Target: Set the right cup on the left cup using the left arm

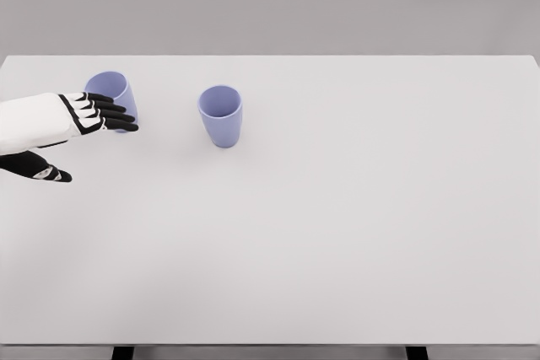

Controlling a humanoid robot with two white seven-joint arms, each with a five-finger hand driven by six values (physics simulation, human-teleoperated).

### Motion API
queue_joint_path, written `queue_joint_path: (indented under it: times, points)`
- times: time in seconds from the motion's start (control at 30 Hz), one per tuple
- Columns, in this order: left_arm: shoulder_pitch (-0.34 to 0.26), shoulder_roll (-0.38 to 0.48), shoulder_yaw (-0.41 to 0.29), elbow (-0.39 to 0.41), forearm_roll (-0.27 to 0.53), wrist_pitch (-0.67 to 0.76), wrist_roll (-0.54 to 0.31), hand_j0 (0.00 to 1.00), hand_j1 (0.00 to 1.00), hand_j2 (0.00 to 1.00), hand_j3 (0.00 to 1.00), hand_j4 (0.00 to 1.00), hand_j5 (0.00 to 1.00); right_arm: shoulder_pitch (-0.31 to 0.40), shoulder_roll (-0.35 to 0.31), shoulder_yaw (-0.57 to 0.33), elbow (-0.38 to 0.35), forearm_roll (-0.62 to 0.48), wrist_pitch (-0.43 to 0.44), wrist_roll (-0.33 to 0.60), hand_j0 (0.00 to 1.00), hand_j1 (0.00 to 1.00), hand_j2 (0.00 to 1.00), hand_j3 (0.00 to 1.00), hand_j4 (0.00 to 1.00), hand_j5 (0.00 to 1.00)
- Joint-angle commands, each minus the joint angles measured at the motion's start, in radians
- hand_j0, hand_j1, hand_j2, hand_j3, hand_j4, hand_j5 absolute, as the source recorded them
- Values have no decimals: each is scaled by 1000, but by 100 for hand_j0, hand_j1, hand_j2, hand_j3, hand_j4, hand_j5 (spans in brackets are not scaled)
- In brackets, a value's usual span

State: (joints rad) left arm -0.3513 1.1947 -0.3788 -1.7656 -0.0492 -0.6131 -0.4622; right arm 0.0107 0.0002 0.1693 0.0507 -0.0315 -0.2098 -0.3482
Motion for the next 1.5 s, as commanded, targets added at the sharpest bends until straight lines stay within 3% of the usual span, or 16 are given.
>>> queue_joint_path:
  times: [0.0,0.2,0.3,0.47,0.53,0.67,0.7,0.77,0.93,0.97,1.03,1.17,1.2,1.27,1.4,1.47]
  points:
    - [0,2,0,0,8,2,0,100,100,100,100,100,100,0,0,-1,0,-1,0,-5,100,100,100,100,100,100]
    - [-8,8,1,0,6,2,-1,100,100,100,100,100,100,0,0,-1,0,-1,0,0,100,100,100,100,100,100]
    - [-32,74,20,0,35,2,-1,100,100,100,100,100,100,0,0,-1,0,-1,0,0,100,100,100,100,100,100]
    - [-230,30,15,0,54,2,-33,100,100,100,100,100,100,0,0,-1,0,-1,0,0,100,100,100,100,100,100]
    - [-247,-32,1,1,57,2,-149,100,100,100,100,100,100,0,0,-1,0,-1,0,0,100,100,100,100,100,100]
    - [-268,-30,-37,1,78,2,-149,100,100,100,100,100,100,2,0,-1,0,-1,0,0,100,100,100,100,100,100]
    - [-273,-26,-95,1,143,2,-149,100,100,100,100,100,100,0,0,-1,0,-1,0,0,100,100,100,100,100,100]
    - [-354,3,-103,1,164,2,-149,100,100,100,100,100,100,0,0,-1,0,-1,0,0,100,100,100,100,100,100]
    - [-474,-27,-112,1,147,2,-149,98,98,98,98,98,98,0,0,-1,0,-1,0,0,100,100,100,100,100,100]
    - [-506,-26,-126,0,82,2,-149,99,99,99,99,99,99,0,0,-1,1,-1,0,0,100,100,100,100,100,100]
    - [-518,-85,-199,3,75,2,-149,100,100,100,100,100,100,0,0,-1,0,-1,0,0,100,100,100,100,100,100]
    - [-546,-153,-270,23,155,2,-149,100,100,100,100,100,100,0,0,-1,0,-1,0,0,100,100,100,100,100,100]
    - [-584,-233,-317,12,123,2,-149,94,94,94,94,94,94,0,0,-1,2,-1,0,0,100,100,100,100,100,100]
    - [-656,-300,-430,9,108,2,-149,97,97,97,97,97,97,0,0,-1,0,-1,0,0,100,100,100,100,100,100]
    - [-692,-342,-459,9,97,18,-149,98,98,98,98,98,98,0,0,-1,1,-1,0,0,100,100,100,100,100,100]
    - [-692,-340,-462,9,22,22,-149,98,98,98,98,98,98,0,0,-1,0,-1,0,0,100,100,100,100,100,100]
